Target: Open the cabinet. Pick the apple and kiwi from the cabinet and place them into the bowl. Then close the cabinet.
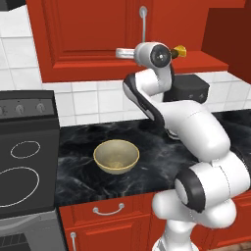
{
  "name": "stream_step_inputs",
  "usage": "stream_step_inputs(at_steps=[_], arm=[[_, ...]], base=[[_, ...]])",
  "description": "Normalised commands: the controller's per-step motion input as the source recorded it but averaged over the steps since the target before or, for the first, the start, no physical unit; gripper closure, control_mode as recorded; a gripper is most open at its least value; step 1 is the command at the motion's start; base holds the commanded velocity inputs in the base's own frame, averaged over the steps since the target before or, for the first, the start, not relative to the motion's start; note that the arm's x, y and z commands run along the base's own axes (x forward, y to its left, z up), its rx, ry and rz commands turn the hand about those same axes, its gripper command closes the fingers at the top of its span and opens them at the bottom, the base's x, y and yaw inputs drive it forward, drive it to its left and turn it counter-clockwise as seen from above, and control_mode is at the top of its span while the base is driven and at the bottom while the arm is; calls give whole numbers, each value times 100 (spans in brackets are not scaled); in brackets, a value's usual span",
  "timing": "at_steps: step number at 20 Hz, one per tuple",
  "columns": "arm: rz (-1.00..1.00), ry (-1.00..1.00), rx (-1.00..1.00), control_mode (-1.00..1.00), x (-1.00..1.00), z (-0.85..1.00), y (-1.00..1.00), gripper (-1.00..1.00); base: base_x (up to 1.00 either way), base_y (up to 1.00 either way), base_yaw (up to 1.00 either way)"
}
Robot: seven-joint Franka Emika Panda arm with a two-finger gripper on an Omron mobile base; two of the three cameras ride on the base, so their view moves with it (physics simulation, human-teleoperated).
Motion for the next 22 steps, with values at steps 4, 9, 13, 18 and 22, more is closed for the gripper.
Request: stream_step_inputs(at_steps=[4, 9, 13, 18, 22], arm=[[0, 1, 0, -100, -60, 50, 74, 100], [0, 3, 0, -100, -61, 44, 93, 100], [0, 5, 0, -100, -61, 37, 100, 100], [0, 6, 0, -100, -68, 33, 100, 100], [0, 3, 0, -100, -83, 15, 100, 100]], base=[[0, 0, 0], [0, 0, 0], [0, 0, 0], [0, 0, 0], [0, 0, 0]])
